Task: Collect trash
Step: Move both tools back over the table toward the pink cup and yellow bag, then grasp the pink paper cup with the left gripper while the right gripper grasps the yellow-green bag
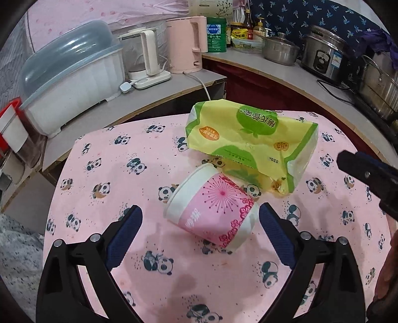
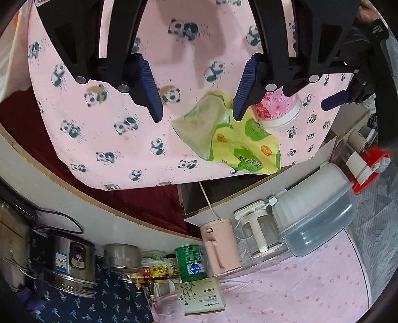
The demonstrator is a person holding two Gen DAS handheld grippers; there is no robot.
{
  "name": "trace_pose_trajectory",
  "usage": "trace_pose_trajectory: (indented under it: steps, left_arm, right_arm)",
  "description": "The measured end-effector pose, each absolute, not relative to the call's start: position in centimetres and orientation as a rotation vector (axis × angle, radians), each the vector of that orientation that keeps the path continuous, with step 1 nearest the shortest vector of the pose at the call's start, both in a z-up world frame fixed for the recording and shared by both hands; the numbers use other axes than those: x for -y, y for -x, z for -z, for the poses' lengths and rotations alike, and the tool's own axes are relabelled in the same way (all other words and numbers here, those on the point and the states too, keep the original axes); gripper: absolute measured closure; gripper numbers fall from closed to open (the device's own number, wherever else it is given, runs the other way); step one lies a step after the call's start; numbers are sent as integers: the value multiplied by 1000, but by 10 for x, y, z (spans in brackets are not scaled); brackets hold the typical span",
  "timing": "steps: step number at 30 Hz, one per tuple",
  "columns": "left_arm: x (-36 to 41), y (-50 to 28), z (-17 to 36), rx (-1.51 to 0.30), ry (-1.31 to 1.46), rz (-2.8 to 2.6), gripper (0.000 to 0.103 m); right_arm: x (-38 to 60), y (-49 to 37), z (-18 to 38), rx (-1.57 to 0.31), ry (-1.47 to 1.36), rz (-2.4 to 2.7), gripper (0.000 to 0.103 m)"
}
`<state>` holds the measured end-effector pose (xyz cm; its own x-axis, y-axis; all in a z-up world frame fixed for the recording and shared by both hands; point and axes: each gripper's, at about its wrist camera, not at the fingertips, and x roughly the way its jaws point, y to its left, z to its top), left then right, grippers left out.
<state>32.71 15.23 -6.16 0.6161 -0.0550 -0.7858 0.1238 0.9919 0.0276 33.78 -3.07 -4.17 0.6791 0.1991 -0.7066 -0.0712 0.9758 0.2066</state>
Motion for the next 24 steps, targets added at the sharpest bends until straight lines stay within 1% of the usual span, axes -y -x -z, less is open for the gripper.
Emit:
trace_pose_trajectory:
  steps: [6,7,9,10,11,12,13,14,15,16,19,20,24]
  left_arm:
    - [-159,-360,83,-945,-67,177,13]
    - [-160,-363,86,-956,-56,190,15]
    - [-160,-365,89,-969,-33,218,25]
    - [-159,-366,89,-973,-19,233,28]
    - [-159,-365,89,-978,-2,250,33]
    - [-158,-365,88,-981,4,262,37]
    - [-156,-363,87,-980,7,276,39]
    - [-154,-361,85,-978,7,288,43]
    - [-152,-357,83,-978,10,302,48]
    - [-150,-354,80,-976,14,314,50]
    - [-144,-336,69,-963,26,349,66]
    - [-141,-329,67,-968,27,354,79]
    - [-128,-302,63,-979,25,377,87]
  right_arm:
    - [15,-387,56,-825,-135,-203,45]
    - [13,-392,59,-833,-133,-208,45]
    - [8,-398,64,-844,-124,-220,45]
    - [6,-398,66,-848,-120,-225,49]
    - [3,-398,67,-848,-113,-228,61]
    - [1,-397,67,-854,-103,-231,68]
    - [0,-396,68,-863,-96,-234,74]
    - [-1,-393,67,-867,-91,-231,77]
    - [-1,-391,67,-867,-89,-230,79]
    - [-1,-387,65,-867,-85,-228,81]
    - [3,-368,57,-856,-83,-206,84]
    - [7,-360,54,-854,-97,-198,84]
    - [28,-329,45,-851,-151,-146,85]
